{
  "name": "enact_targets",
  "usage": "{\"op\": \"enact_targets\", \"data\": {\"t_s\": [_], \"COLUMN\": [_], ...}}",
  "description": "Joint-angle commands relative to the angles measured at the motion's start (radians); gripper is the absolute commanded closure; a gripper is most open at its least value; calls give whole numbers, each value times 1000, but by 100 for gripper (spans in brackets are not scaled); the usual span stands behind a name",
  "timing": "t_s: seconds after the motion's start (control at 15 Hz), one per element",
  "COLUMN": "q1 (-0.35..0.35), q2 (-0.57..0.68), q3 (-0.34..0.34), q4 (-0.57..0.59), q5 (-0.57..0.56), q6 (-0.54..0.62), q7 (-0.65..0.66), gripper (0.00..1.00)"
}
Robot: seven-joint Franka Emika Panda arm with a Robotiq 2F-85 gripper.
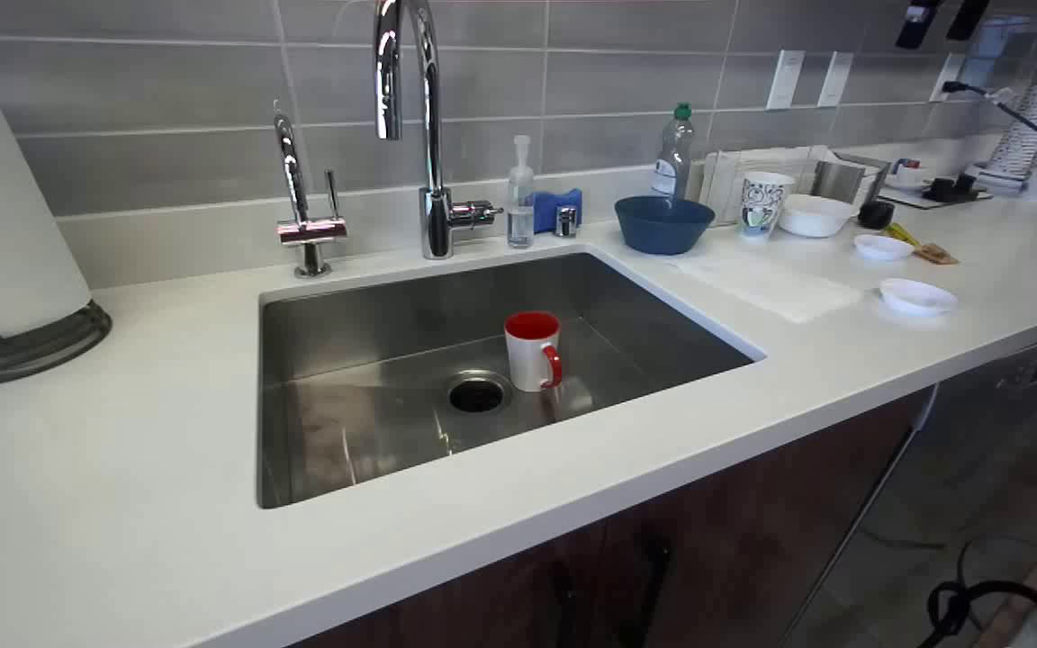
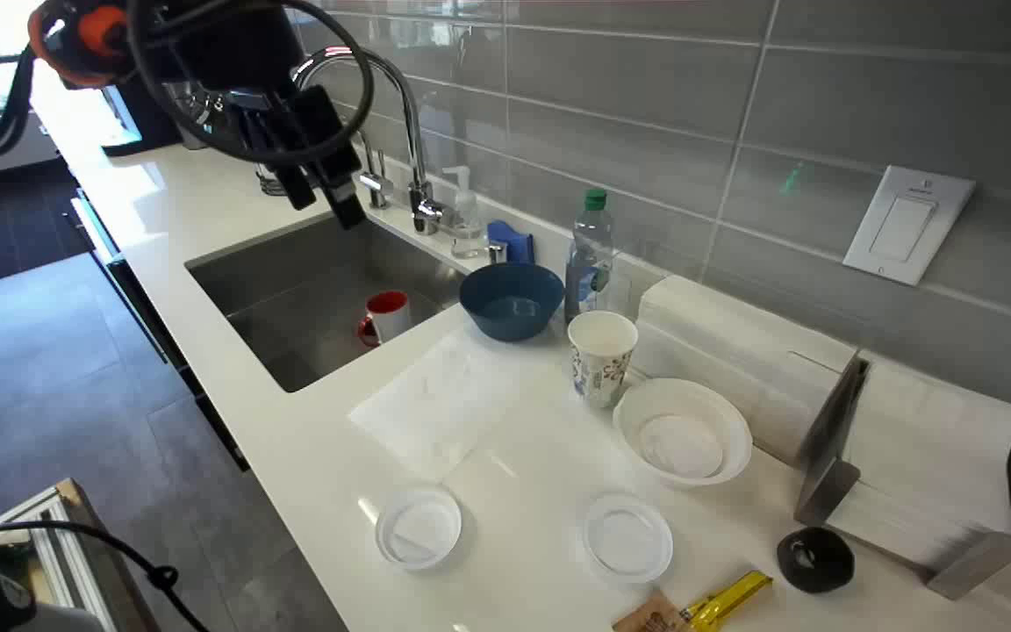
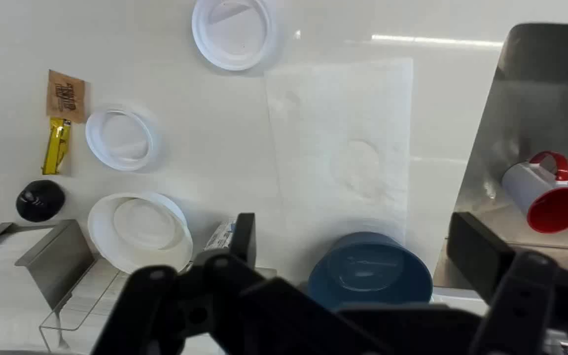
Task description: Move the mug to the counter on the right
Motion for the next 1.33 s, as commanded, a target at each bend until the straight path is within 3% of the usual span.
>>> {"op": "enact_targets", "data": {"t_s": [0.0, 0.8, 1.27], "q1": [6, 6, 141], "q2": [0, 0, 228], "q3": [-4, -4, 126], "q4": [2, 2, 44], "q5": [-3, -3, 184], "q6": [-2, -2, 98], "q7": [3, 3, 181], "gripper": [0, 0, 0]}}
